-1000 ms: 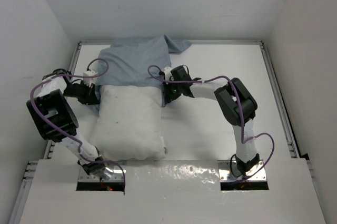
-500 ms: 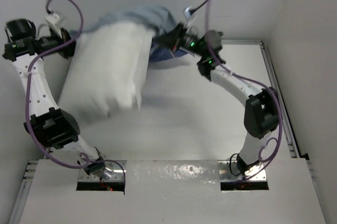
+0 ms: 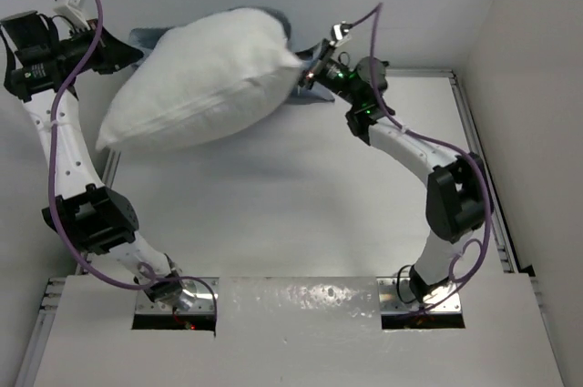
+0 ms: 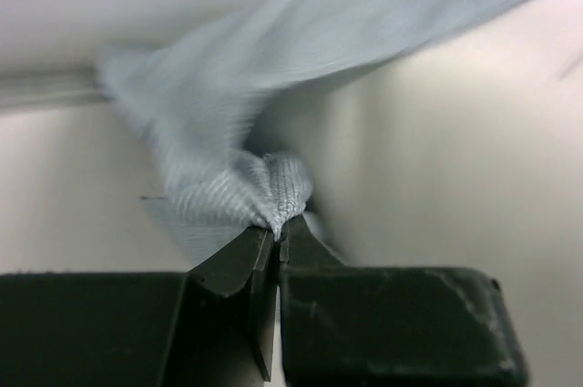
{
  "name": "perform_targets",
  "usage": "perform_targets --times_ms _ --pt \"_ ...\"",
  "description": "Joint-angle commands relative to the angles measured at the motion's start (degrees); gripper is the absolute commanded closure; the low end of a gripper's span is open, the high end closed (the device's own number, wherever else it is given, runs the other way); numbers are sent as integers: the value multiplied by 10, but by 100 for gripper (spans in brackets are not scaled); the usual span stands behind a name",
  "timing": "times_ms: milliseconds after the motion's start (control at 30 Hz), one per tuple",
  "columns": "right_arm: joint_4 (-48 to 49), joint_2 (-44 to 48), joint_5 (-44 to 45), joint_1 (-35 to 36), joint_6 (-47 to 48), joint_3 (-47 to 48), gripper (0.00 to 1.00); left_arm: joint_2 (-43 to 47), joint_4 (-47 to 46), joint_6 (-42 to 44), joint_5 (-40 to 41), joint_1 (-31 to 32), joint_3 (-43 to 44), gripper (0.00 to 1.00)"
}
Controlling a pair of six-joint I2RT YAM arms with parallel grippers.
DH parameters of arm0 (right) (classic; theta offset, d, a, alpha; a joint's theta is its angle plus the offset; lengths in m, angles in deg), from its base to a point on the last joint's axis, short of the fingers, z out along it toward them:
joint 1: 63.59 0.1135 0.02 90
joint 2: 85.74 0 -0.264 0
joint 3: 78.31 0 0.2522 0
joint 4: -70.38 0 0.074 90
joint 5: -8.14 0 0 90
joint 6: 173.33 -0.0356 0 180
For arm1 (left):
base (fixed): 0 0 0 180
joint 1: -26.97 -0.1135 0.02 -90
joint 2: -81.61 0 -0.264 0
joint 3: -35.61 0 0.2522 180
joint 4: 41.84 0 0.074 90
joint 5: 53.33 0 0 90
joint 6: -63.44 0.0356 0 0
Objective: Put the pillow into the pillowcase
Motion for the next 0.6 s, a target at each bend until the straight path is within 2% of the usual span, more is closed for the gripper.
perform_targets --times_ms 0,33,67,133,200,233,333,367,400,467,567 --pt "35 17 -26 29 -16 117 100 12 10 -14 -13 6 52 100" --pt "30 11 -31 27 -20 194 100 14 4 -16 -19 6 70 100" --pt "21 8 -31 24 -16 233 100 13 -6 -21 -24 6 121 100" --pt "-14 2 -23 0 -12 324 100 10 -20 -44 -20 6 170 100" --pt "-10 0 -2 -21 -37 361 100 18 -49 -76 4 5 190 100" --pt "6 0 1 -36 -59 361 100 18 -52 -82 12 5 189 100" --pt "-13 13 9 -44 -65 300 100 8 7 -66 126 6 166 100" --pt "-20 14 15 -44 -62 273 100 2 21 -50 204 5 164 100" --pt "-35 12 19 -44 -62 269 100 -5 30 -42 236 5 164 100" --pt "-70 -9 23 -44 -50 283 100 -26 47 -28 276 5 164 100" --pt "-144 -36 28 -33 -4 274 100 -47 64 5 276 27 117 100"
